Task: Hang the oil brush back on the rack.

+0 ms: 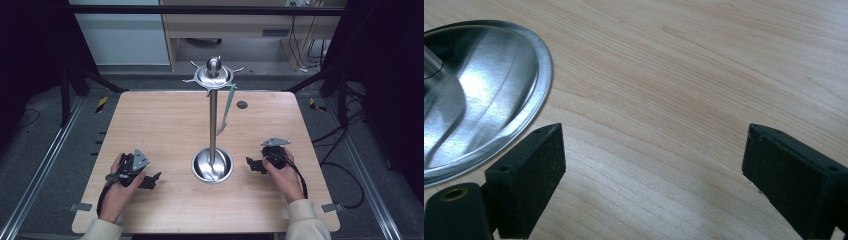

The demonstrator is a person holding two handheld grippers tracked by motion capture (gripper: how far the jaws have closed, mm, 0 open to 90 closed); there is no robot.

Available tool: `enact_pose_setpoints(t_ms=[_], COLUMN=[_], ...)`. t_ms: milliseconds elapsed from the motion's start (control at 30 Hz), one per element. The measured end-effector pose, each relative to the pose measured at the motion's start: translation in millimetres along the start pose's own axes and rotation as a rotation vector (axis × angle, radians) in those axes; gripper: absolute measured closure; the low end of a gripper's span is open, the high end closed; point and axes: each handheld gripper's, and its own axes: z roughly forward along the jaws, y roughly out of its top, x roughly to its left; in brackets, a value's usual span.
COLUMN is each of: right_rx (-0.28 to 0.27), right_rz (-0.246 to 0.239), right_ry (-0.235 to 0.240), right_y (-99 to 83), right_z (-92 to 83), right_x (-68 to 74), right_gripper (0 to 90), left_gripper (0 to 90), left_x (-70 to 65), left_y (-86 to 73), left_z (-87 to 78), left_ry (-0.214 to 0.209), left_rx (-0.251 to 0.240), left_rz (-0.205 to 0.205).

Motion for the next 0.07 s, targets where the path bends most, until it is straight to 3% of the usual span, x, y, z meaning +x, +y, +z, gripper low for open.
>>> enact_pose_setpoints(t_ms=[67], right_rx=[0.001], right_rz=[-0.003], right_ry=[0.001], right_y=[-0.1], right_z=[0.5], right_x=[0.7], right_gripper=[10.7], left_gripper=[3.0], left_x=[0.6], left_y=[-0.3], left_z=[0.0], left_ry=[-0.002], left_rx=[0.002], left_rz=[-0.004])
